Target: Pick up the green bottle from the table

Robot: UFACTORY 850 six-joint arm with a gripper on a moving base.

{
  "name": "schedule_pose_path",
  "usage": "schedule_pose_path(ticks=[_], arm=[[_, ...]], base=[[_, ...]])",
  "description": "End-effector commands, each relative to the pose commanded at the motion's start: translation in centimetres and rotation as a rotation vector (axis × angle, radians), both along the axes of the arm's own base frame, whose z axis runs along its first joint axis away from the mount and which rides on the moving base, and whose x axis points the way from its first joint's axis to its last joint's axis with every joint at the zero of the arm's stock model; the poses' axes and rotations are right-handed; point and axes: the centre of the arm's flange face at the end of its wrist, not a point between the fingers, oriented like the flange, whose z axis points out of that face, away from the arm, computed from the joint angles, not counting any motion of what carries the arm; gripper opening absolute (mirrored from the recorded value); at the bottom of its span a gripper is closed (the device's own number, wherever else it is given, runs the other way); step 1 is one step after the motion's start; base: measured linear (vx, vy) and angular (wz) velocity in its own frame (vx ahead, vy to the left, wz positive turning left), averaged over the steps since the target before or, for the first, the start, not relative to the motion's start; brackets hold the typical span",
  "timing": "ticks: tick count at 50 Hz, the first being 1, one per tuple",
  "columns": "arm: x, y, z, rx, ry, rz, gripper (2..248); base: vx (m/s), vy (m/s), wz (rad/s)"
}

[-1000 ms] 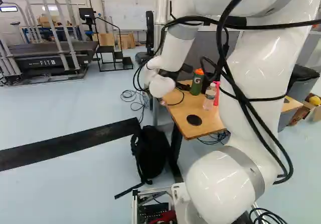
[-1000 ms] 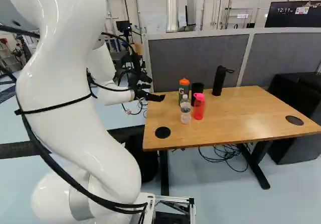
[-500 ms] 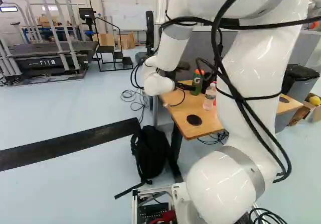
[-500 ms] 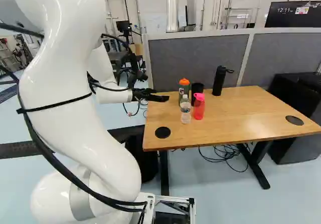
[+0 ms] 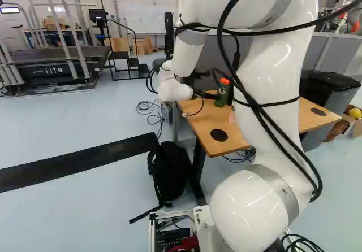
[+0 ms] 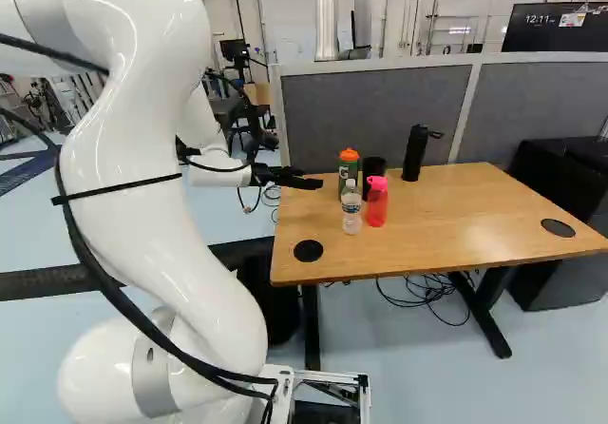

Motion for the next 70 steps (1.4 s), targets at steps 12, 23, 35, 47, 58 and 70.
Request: schedule_pose_path(ticks=[12, 23, 35, 47, 58, 70], arm=[[2.3, -0.2, -0.1, 0.01, -0.021, -0.065, 247], [4.4, -0.8, -0.2, 0.02, -0.042, -0.132, 247], [6.5, -1.9, -0.2, 0.03, -0.064, -0.206, 247], [8.6, -3.0, -0.3, 0.038, -0.087, -0.276, 247], [10.3, -4.2, -0.3, 0.047, -0.107, -0.338, 247], [12.1, -5.6, -0.4, 0.067, -0.126, -0.399, 247]], base=[[0.0, 0.0, 0.0], [0.0, 0.0, 0.0], [0.0, 0.0, 0.0], [0.0, 0.0, 0.0], [0.0, 0.0, 0.0], [0.0, 0.0, 0.0]])
